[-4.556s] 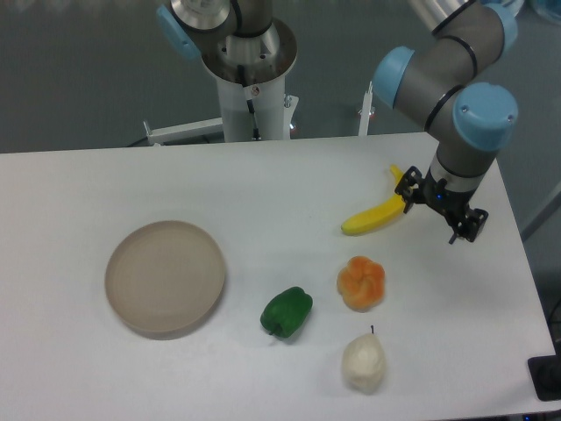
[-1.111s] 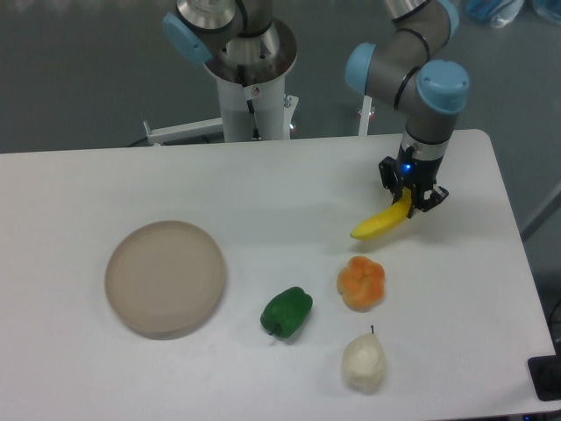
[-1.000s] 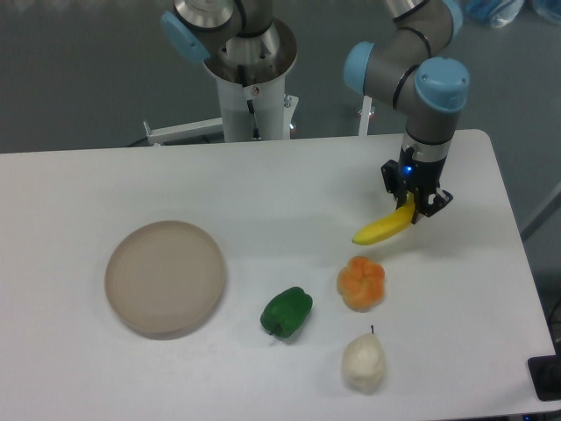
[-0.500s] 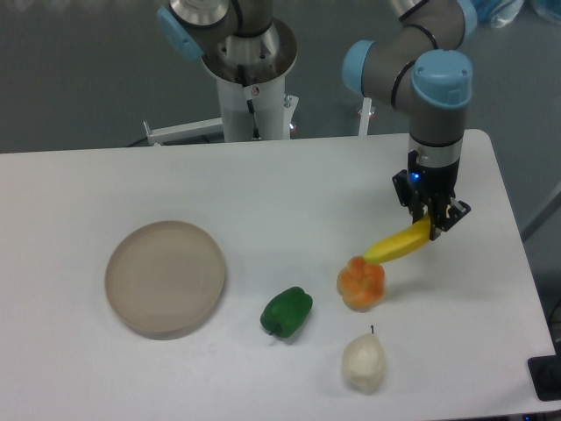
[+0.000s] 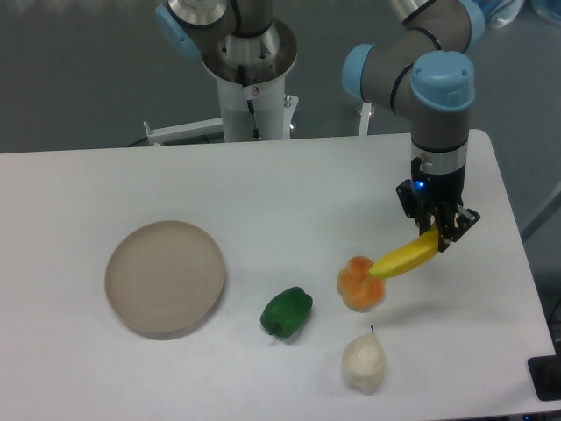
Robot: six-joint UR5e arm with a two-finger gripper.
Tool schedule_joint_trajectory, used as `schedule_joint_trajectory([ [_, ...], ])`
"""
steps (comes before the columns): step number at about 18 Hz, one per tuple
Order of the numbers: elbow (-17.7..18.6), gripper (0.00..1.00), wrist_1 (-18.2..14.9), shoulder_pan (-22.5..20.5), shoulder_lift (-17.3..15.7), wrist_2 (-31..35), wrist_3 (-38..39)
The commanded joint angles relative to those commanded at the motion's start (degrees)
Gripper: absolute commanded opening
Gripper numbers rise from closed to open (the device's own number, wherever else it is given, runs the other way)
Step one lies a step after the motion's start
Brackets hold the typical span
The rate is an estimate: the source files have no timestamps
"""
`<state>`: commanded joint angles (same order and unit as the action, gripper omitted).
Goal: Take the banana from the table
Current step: 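Lift the banana off the table and swing it toward the orange object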
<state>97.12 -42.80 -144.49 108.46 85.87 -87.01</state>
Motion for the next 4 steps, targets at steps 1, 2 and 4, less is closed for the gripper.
schedule_joint_trajectory([
  [1, -0.18, 0.19, 0.00, 0.00, 0.00, 0.00, 0.00],
  [2, -0.26, 0.19, 0.00, 0.00, -0.09, 0.00, 0.00],
  [4, -0.35, 0.19, 0.00, -0.09, -0.09, 0.00, 0.00],
])
